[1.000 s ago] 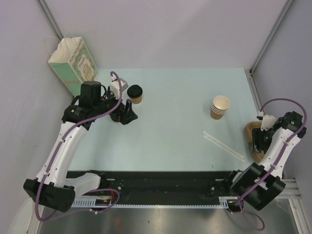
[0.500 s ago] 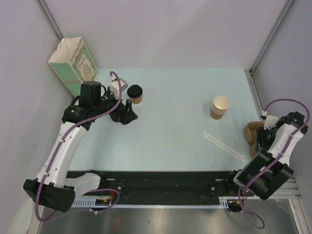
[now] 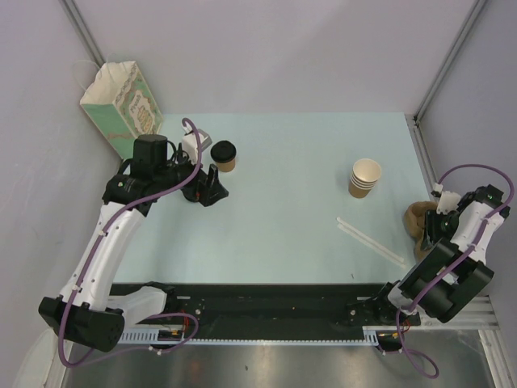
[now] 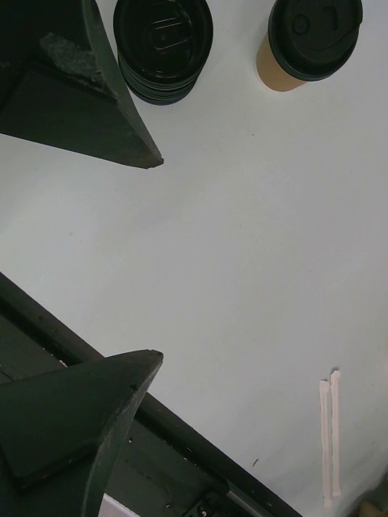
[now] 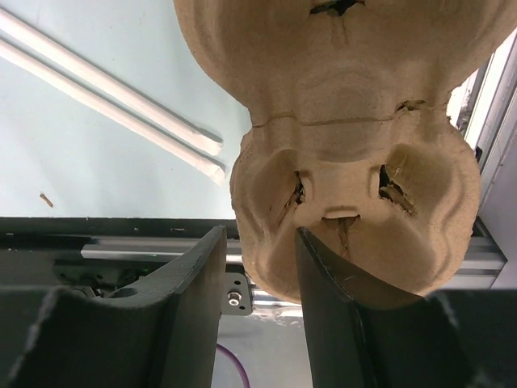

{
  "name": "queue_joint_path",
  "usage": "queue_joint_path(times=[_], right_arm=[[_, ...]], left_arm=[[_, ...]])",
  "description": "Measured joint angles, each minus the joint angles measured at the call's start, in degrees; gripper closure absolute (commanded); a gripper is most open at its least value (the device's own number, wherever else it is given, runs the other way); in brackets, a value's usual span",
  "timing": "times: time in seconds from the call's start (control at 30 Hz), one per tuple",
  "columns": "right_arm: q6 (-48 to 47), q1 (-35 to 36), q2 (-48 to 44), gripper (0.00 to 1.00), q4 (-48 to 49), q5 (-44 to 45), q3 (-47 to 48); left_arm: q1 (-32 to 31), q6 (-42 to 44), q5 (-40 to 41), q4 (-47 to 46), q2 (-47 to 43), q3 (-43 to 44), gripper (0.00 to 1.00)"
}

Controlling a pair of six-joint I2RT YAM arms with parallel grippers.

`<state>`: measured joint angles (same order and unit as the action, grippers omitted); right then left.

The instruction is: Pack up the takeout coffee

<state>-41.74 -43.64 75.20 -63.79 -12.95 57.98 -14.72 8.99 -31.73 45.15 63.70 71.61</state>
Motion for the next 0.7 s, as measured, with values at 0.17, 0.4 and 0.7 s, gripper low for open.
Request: queue_joint_path(times=[0.17, 0.4, 0.7], right_arm=[[0.24, 0.00, 0.31, 0.60, 0.52, -0.11, 0.00], [0.85, 0.00, 1.01, 0.64, 1.07, -0.26, 0.00], [1.20, 0.00, 1.38, 0.78, 1.07, -0.74, 0.00]], left_arm=[[0.00, 0.00, 0.00, -0.04, 0.04, -0.04, 0.01], [0.00, 0.00, 0.00, -0.04, 0.07, -0.07, 0.00], [0.00, 0.00, 0.02, -0.04, 0.44, -0.07, 0.01]])
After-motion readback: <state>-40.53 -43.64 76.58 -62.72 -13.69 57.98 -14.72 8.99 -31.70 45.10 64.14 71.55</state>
